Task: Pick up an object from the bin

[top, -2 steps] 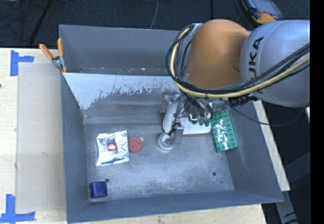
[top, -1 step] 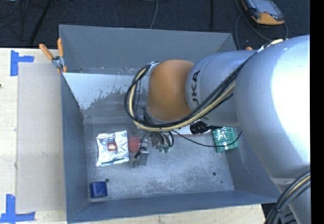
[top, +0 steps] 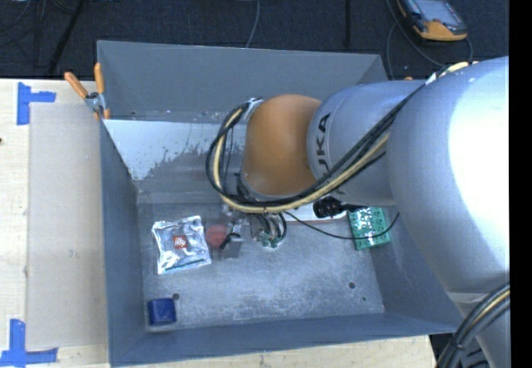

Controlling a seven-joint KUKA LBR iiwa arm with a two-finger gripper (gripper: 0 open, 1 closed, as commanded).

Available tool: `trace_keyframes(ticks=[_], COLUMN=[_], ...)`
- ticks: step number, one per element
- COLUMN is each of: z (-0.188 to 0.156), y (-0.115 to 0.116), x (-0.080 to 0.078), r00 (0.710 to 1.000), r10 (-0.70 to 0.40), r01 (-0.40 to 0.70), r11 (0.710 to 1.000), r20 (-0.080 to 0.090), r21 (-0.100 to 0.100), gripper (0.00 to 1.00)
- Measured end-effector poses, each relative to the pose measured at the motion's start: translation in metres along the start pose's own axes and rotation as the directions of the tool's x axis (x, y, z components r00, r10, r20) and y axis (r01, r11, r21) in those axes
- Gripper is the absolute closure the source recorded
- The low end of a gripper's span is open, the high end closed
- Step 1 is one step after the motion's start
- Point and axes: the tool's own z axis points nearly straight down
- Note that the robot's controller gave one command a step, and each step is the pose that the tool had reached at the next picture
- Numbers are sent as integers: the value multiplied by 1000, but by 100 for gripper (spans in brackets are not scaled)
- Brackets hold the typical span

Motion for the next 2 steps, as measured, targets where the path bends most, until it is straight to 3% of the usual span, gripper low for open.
trace_keyframes(ticks=[1, 2], z=[-104, -194], y=[6, -22], x=[-14, -21], r00=[1000, 911], r10=[-2, 413], r01=[2, -413], r11=[1000, 911], r20=[10, 6], r21=[-3, -3], gripper=[100, 100])
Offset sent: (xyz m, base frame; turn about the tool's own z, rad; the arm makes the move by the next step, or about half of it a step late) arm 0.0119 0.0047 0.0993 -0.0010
